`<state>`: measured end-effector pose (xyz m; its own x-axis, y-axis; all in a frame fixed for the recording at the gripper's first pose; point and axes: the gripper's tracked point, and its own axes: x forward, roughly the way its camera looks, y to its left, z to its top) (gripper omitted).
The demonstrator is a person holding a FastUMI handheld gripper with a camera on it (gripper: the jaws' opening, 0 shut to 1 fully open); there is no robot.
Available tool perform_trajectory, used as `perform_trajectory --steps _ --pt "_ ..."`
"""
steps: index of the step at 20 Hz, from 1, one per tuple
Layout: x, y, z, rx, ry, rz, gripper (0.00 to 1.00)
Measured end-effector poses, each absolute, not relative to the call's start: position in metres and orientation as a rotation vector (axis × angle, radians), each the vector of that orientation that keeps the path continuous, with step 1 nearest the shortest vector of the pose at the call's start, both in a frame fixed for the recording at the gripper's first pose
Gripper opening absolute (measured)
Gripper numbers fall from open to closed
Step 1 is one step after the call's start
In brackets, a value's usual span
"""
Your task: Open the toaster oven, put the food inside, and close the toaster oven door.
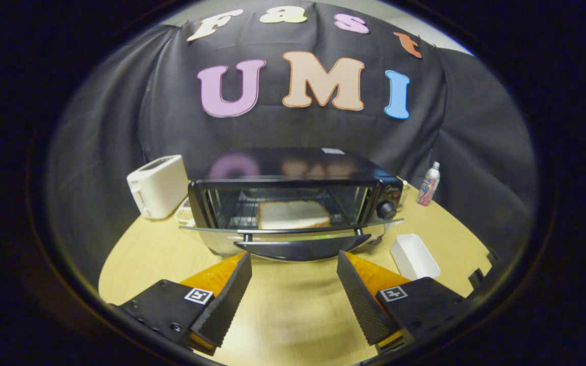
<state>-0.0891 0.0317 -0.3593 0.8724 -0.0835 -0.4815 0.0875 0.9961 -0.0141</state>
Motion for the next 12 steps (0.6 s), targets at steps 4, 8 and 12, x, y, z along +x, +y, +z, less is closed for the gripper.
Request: perform_trajectory --steps 4,8,12 --pt "-0.056 0.026 -0.332 0.038 0.436 -0.097 1.0" --pt "-0.042 0.004 -0.31 0.027 0.38 -0.108 1.0" --pt "-0.038 -0.026 -0.29 0.008 0.347 -0.143 1.0"
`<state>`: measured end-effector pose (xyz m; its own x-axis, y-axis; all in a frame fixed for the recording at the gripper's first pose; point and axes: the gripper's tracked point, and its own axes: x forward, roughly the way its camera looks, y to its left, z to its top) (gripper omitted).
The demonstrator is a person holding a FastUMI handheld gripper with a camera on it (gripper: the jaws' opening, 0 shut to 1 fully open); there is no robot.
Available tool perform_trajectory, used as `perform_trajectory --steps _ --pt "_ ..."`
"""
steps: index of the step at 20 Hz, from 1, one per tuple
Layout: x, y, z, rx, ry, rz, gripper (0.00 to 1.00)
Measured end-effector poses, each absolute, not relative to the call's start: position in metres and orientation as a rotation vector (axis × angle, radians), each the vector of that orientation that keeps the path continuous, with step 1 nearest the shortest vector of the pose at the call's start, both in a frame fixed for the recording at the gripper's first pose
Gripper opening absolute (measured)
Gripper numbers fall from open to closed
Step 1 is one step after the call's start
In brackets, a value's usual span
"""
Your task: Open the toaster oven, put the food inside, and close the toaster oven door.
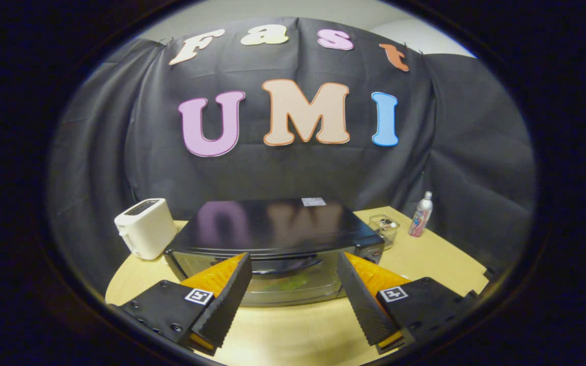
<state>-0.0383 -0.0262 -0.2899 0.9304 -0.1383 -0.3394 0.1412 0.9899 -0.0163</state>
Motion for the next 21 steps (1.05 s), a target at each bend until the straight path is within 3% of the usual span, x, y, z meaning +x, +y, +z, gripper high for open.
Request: perform_trajectory --steps 13,21 --pt "0.018 -0.136 -0.118 -0.001 0.07 -0.201 1.0" --pt "0.02 -0.168 -0.09 0.026 0.08 -0.2 1.0"
